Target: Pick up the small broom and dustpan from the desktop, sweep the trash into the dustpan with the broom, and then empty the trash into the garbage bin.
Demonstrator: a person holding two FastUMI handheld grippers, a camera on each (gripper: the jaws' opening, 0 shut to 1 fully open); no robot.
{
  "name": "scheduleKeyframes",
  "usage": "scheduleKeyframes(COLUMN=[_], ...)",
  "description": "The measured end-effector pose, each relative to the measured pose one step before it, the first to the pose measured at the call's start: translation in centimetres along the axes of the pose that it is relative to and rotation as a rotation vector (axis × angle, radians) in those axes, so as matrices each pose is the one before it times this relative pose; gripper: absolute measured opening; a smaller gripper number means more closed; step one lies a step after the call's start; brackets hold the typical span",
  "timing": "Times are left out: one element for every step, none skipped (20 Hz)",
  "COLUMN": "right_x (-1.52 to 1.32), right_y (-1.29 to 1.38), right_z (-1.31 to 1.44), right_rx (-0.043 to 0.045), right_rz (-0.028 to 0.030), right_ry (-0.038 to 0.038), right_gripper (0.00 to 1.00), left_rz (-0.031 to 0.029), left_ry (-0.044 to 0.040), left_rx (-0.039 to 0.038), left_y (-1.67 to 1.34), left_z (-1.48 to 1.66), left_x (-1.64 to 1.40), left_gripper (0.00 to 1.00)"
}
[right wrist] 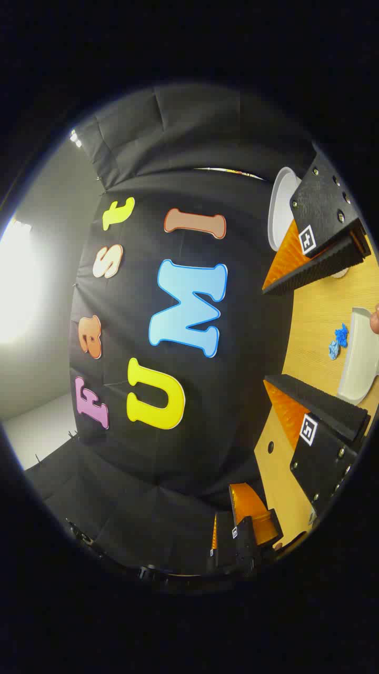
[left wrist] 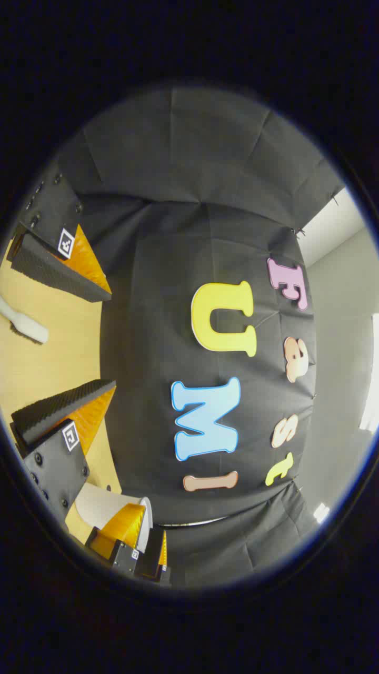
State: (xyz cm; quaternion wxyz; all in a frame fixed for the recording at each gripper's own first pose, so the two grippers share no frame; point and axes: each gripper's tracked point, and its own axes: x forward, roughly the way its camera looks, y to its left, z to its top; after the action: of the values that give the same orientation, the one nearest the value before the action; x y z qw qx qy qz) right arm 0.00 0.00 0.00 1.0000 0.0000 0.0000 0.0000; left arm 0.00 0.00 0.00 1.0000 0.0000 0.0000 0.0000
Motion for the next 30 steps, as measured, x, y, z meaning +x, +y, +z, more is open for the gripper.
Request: scheduleKeyframes(right_x=[0.088,-0.165,-0.055,-0.022,0.001,0.048,-0.123,-0.199,-0.199,0.339,0.094,-0.127,-0.173,-0.131,-0.104,-0.015,-0.132,-0.059,-0.111,-0.219,-0.148,-0.014,-0.117,-0.18,-0.114,-0.017,-0.033,-0.085,-0.121,-0.223], right_y=[0.028,-0.006,-0.055,-0.136,-0.214,-0.222,-0.168,-0.231,-0.24,-0.272,-0.198,-0.08,-0.114,-0.119,-0.173,-0.092,-0.044,-0.064,0.057,0.204,0.119,0.16,0.309,0.3,0.374,0.468,0.412,0.175,0.032,0.073], right_z=[-0.03,-0.05,-0.031,-0.246,-0.205,-0.257,-0.139,-0.189,-0.083,-0.365,-0.192,-0.084,-0.062,0.013,-0.034,-0.156,0.075,-0.088,0.041,-0.073,-0.157,-0.297,-0.333,-0.434,-0.585,-0.493,-0.433,-0.437,-0.26,-0.249], right_rx=[0.00099,0.00201,0.00241,0.00035,-0.00191,-0.00454,-0.00588,-0.00418,0.00039,0.00291,0.00421,0.0034,0.00113,-0.00055,-0.00317,-0.00317,-0.00308,-0.00096,0.00091,0.00187,0.00276,0.0042,0.00385,0.00409,0.00393,0.00292,0.00085,-0.00032,-0.0008,0.00128], right_rz=[0.00433,0.00293,0.00158,-0.00298,-0.00482,-0.00507,-0.00527,-0.00759,-0.00648,-0.00494,-0.00185,-0.00037,-0.00407,-0.0035,-0.00433,-0.00173,-0.00191,0.0,0.00289,0.00289,0.00221,0.00376,0.00443,0.00462,0.0095,0.0113,0.00997,0.00548,-0.00063,-0.00196], right_ry=[0.00145,0.00206,0.00139,0.00371,0.00448,0.0061,0.00523,0.00435,0.00205,0.0074,0.01101,0.0062,0.00412,0.00239,0.00351,0.00282,0.00069,0.00159,0.00225,0.00223,0.00635,0.00943,0.01499,0.01938,0.02314,0.0244,0.02119,0.01424,0.00864,0.0067], right_gripper=[0.94,0.94,0.94,0.94,0.94,0.94,0.94,0.94,0.94,0.94,0.94,0.94,0.94,0.94,0.94,0.94,0.94,0.94,0.94,0.94,0.94,0.94,0.94,0.94,0.94,0.94,0.94,0.94,0.94,0.94], left_rz=[0.00157,0.00252,0.0033,0.00151,-0.00144,0.00059,-0.00161,-0.00249,-0.00469,-0.00451,-0.00282,-0.00364,-0.00242,-0.00436,-0.00307,0.00236,0.00095,-0.00075,0.00156,0.00135,0.00014,-0.00057,-0.004,-0.00898,-0.00969,-0.01198,-0.00747,-0.0061,-0.00677,-0.00582], left_ry=[0.00813,0.00352,0.00002,-0.00021,-0.00061,0.0002,-0.00103,-0.00382,-0.00541,-0.00619,-0.00493,-0.00632,-0.00363,-0.00336,-0.00369,-0.00111,0.00011,0.00155,0.00095,0.00021,0.00194,0.00447,0.00497,0.01008,0.01442,0.01889,0.01854,0.01426,0.00939,0.00709], left_rx=[-0.00624,-0.00043,0.00342,0.00287,0.00238,0.00213,0.00461,0.00534,0.00654,0.00506,0.00167,-0.00161,-0.00413,-0.00495,-0.00518,-0.00287,-0.0011,0.00087,0.00312,0.00285,0.00146,0.00095,-0.00084,-0.00069,0.00154,0.00449,0.00754,0.00702,0.00499,0.00307], left_y=[0.102,0.128,0.109,-0.05,-0.067,-0.065,-0.069,-0.213,-0.226,-0.186,-0.158,-0.114,-0.121,-0.203,-0.093,0.061,0.025,0.025,0.028,0.16,0.184,0.123,-0.008,0.003,-0.063,-0.06,0.034,0.179,0.024,0.037], left_z=[-0.283,-0.174,0.057,0.077,0.026,-0.116,0.036,0.169,0.094,0.138,0.083,0.147,0.096,0.072,0.049,-0.038,-0.084,-0.09,-0.071,0.069,-0.036,-0.224,-0.221,-0.424,-0.475,-0.681,-0.764,-0.732,-0.377,-0.352], left_x=[0.045,-0.23,-0.076,-0.094,-0.001,-0.053,-0.073,0.121,-0.012,0.155,0.019,-0.004,0.052,0.151,0.09,0.086,-0.057,-0.111,-0.007,0.07,0.069,0.012,0.018,0.012,0.033,0.226,0.058,0.095,0.091,0.198], left_gripper=[0.96,0.96,0.96,0.96,0.96,0.96,0.96,0.92,0.92,0.92,0.96,0.96,0.96,0.96,0.96,0.96,0.96,0.96,0.96,0.96,0.96,0.96,0.96,0.96,0.96,1.0,0.92,0.96,0.97,0.97])
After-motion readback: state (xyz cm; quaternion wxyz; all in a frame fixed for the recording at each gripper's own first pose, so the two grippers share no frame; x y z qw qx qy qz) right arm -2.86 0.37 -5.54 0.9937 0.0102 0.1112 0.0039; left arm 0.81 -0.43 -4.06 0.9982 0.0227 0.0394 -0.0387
